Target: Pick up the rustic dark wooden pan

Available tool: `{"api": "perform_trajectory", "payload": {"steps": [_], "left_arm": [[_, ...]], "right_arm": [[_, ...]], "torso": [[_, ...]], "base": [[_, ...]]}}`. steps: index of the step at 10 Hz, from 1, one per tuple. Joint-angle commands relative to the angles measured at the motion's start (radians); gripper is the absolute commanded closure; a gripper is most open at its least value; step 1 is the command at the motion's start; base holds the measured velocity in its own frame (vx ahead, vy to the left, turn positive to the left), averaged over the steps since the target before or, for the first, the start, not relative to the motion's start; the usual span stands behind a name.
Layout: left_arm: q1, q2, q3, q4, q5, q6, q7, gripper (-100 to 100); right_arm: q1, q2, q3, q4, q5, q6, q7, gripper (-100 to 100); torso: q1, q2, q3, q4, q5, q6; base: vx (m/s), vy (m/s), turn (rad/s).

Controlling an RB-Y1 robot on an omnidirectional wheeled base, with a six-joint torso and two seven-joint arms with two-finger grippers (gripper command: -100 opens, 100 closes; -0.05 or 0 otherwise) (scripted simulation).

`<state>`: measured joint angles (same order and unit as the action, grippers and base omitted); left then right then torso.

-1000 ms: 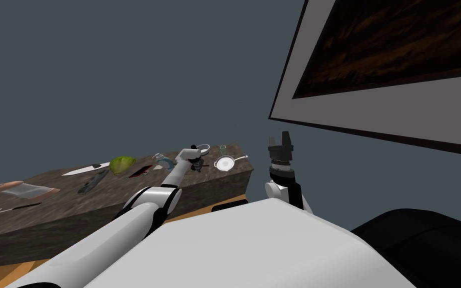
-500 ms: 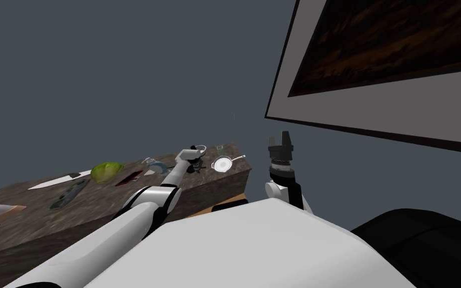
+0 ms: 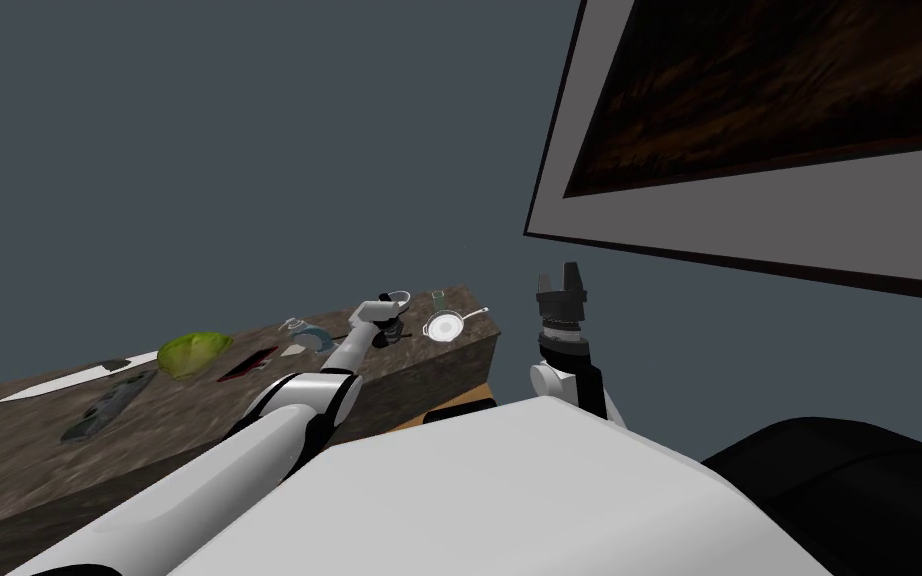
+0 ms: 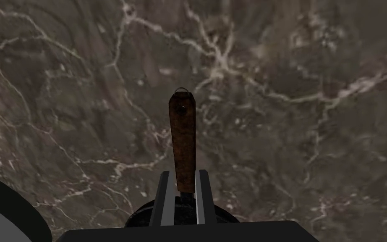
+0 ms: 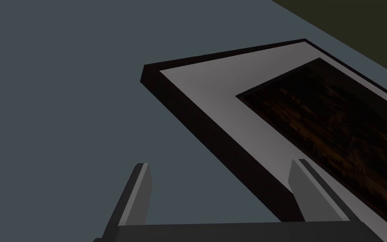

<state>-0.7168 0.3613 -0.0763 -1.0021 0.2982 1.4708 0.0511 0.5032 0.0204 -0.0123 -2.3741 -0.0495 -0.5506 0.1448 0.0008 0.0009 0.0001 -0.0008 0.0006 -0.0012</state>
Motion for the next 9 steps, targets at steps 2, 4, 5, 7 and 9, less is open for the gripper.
{"api": "perform_trajectory", "payload": {"steps": [2, 4, 5, 7, 9], "left_arm": [[0.000, 0.000, 0.000, 0.000, 0.000, 0.000, 0.000, 100], [0.000, 0.000, 0.000, 0.000, 0.000, 0.001, 0.000, 0], [0.003, -0.003, -0.006, -0.017, 0.004, 0.014, -0.005, 100], [-0.002, -0.003, -0.022, -0.065, 0.021, 0.055, -0.031, 100], [0.002, 0.001, -0.016, -0.063, 0.017, 0.052, -0.023, 0]], "right_arm": [[0.000, 0.000, 0.000, 0.000, 0.000, 0.000, 0.000, 0], [0.000, 0.000, 0.000, 0.000, 0.000, 0.000, 0.000, 0], [0.000, 0.000, 0.000, 0.000, 0.000, 0.000, 0.000, 0], [0.000, 0.000, 0.000, 0.000, 0.000, 0.000, 0.000, 0], [0.000, 0.000, 0.000, 0.000, 0.000, 0.000, 0.000, 0]], "torso": [[0.000, -0.001, -0.001, 0.000, 0.000, 0.000], [0.000, -0.001, -0.001, 0.000, 0.000, 0.000], [0.000, -0.001, -0.001, 0.000, 0.000, 0.000], [-0.003, -0.003, -0.001, 0.000, -0.001, -0.001], [-0.004, -0.002, -0.001, -0.001, -0.001, 0.001]], "base": [[0.000, 0.000, 0.000], [0.000, 0.000, 0.000], [0.015, -0.030, 0.180], [0.045, -0.087, 0.305], [0.010, -0.032, 0.030]]}}
